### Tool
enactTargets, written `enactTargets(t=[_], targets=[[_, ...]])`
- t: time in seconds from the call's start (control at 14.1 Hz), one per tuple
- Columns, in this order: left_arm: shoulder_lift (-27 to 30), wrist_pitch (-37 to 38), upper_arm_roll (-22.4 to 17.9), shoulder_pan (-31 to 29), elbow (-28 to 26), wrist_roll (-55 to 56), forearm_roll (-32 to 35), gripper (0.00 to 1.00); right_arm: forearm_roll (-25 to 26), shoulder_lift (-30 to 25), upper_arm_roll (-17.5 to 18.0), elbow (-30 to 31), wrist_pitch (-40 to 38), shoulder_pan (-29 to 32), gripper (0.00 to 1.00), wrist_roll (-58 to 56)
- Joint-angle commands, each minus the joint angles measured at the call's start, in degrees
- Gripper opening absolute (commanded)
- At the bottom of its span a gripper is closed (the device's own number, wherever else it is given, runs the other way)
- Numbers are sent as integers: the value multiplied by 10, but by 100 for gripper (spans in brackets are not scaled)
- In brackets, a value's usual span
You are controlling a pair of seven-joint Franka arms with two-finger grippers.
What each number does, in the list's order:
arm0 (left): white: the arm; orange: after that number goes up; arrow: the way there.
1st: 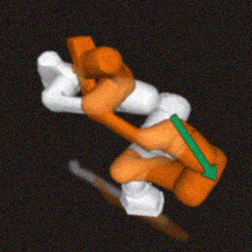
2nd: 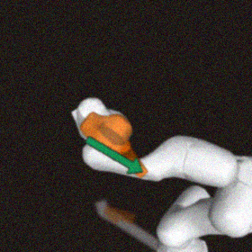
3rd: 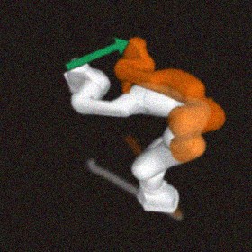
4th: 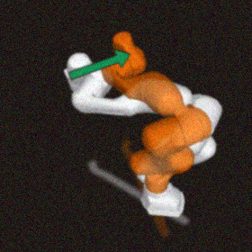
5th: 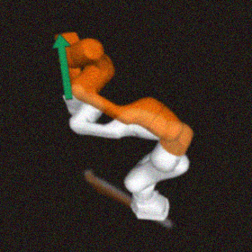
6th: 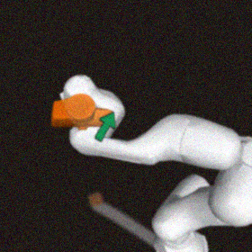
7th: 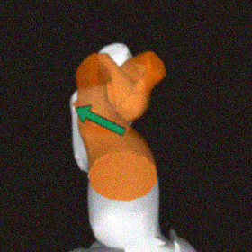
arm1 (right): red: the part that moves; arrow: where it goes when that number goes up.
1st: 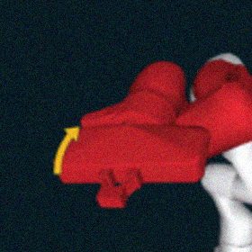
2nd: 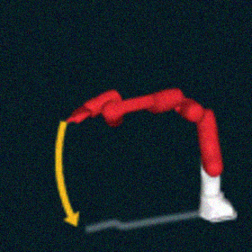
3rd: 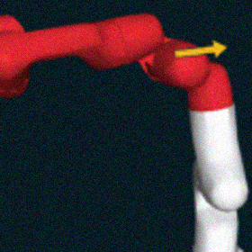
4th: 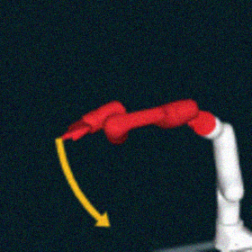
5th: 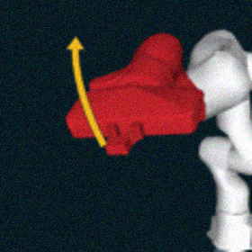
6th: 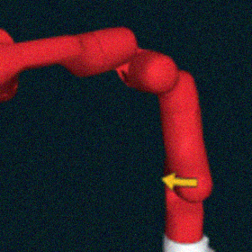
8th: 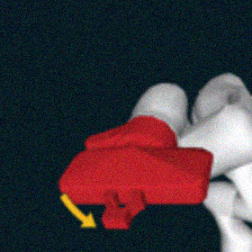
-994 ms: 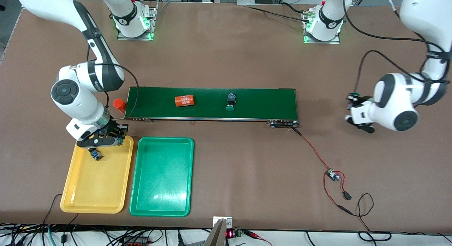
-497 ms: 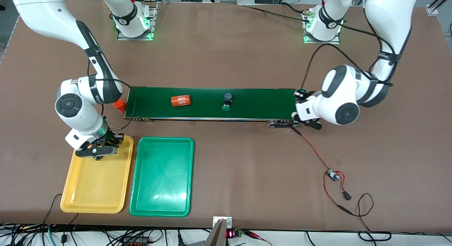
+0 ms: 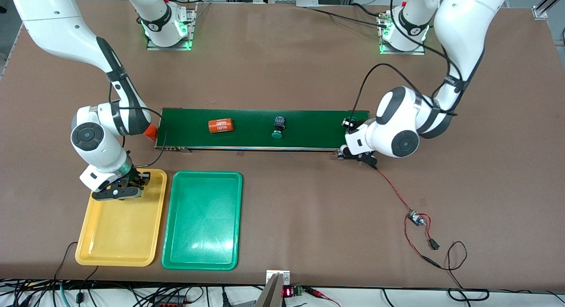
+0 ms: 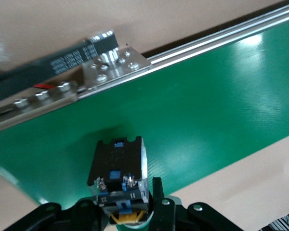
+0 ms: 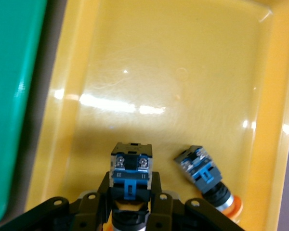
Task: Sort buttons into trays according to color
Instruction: 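Open the right gripper into the yellow tray while the left places button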
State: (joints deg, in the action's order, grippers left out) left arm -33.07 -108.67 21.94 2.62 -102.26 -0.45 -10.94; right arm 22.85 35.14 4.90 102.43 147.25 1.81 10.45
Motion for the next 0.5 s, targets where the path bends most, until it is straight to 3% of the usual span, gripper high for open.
enactTargets(t=[0.0, 0.07, 0.21, 0.28, 0.36, 0.43], targets=[[-5, 1, -1, 12, 6, 9, -12, 52, 18, 33, -16, -13, 40, 3, 20, -6], [-2, 2, -1, 12, 7, 1, -11, 99, 18, 42, -23, -15, 58, 2, 22, -6], [18, 6, -1, 10, 7, 1, -11, 100, 18, 55, -25, -22, 67, 1, 23, -5], [33, 13, -1, 8, 7, 3, -11, 100, 17, 56, -25, -25, 67, 1, 36, -2], [49, 26, -2, 5, 11, 4, -11, 100, 15, 56, -24, -25, 67, 0, 60, 2], [70, 45, -6, 2, 15, 4, -11, 100, 11, 56, -24, -25, 67, -1, 100, 4]])
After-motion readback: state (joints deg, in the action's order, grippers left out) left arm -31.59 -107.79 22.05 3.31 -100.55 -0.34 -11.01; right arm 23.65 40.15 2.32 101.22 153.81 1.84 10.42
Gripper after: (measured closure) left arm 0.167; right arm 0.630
